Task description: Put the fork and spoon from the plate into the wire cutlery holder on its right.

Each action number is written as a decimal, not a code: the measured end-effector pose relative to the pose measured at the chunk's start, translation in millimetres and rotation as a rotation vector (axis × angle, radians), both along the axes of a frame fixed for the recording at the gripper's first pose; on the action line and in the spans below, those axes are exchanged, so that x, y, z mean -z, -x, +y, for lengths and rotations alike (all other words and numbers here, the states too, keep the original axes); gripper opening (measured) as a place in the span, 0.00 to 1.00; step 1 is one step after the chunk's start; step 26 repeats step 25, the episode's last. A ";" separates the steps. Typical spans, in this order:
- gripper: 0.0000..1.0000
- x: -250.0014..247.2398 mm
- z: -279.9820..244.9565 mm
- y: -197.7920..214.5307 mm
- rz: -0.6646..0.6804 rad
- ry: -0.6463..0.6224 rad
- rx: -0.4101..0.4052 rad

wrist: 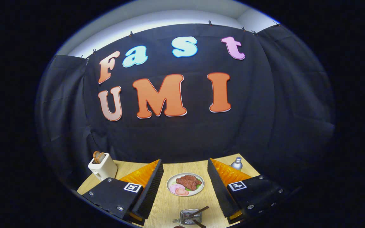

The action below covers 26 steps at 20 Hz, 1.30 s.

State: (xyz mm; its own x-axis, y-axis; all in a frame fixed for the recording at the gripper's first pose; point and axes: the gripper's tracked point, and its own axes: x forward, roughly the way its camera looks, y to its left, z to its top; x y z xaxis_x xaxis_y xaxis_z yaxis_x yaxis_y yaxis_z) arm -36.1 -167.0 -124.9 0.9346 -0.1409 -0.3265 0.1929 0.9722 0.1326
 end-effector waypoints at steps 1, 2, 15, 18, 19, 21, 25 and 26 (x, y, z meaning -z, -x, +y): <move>0.84 -12.3 -1.7 -1.2 -0.039 0.016 0.007; 0.84 -24.3 -3.2 -2.1 -0.078 0.034 0.012; 0.90 -123.5 -4.4 4.9 -0.365 0.205 0.076; 0.91 -119.2 -4.2 3.8 -0.350 0.208 0.088; 0.91 -117.4 -4.5 4.2 -0.340 0.211 0.092; 0.93 -116.3 -4.1 4.5 -0.332 0.207 0.094; 0.94 -119.5 -4.0 3.7 -0.344 0.186 0.101; 0.94 -119.5 -4.0 3.7 -0.344 0.186 0.101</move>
